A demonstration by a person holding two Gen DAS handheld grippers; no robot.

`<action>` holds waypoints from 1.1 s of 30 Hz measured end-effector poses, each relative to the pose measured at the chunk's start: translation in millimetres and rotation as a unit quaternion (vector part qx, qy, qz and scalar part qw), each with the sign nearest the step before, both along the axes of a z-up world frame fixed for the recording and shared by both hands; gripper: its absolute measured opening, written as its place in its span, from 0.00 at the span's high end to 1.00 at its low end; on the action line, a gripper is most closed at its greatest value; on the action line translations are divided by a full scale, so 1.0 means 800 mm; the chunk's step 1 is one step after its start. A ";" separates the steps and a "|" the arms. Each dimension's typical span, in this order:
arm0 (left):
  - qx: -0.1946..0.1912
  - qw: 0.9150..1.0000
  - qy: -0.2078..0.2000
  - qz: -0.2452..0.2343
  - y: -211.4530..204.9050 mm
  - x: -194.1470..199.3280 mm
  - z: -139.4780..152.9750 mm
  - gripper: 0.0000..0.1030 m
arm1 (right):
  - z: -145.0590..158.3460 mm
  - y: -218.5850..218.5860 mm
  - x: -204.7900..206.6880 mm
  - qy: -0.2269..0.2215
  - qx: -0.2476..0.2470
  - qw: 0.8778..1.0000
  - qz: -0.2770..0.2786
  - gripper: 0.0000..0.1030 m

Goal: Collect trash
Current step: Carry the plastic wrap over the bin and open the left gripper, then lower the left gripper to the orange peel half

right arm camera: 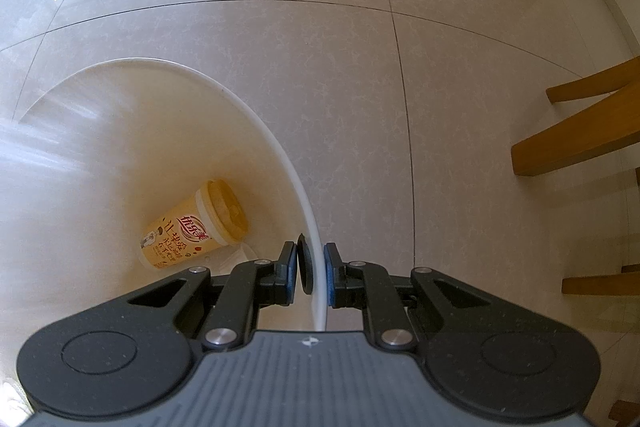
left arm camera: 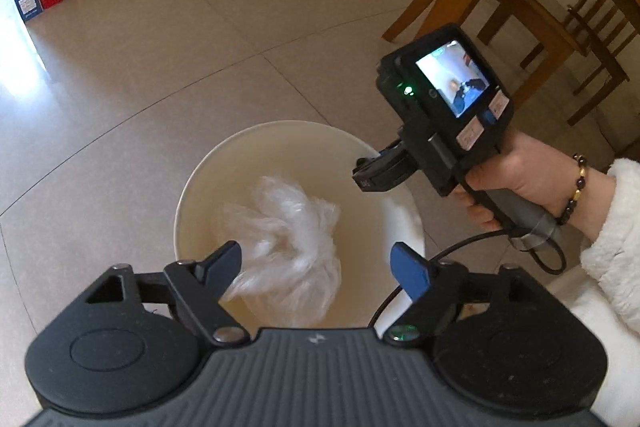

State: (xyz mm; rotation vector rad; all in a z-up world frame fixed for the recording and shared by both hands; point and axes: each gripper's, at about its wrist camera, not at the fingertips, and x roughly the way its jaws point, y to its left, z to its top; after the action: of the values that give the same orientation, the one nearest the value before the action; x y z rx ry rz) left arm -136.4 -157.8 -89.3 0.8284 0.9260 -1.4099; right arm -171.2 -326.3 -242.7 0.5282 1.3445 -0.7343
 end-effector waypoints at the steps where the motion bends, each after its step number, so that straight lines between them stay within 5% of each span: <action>1: 0.001 1.000 -0.001 0.001 0.001 0.001 0.000 0.19 | 0.000 0.000 0.000 0.000 0.000 1.000 0.000 0.84; 18: 0.005 0.997 -0.040 0.071 0.059 0.072 -0.004 0.12 | -0.001 0.002 0.001 0.003 -0.003 1.000 0.006 0.84; 33: -0.006 0.979 -0.037 0.201 0.157 0.154 -0.096 0.11 | -0.001 0.005 0.002 0.005 -0.004 1.000 0.005 0.84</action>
State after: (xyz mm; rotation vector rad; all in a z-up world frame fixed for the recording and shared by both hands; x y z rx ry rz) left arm -13.4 -32.6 -165.9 0.6366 0.9640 -1.0265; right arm -169.3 -322.4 -243.5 0.5116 1.3511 -0.7348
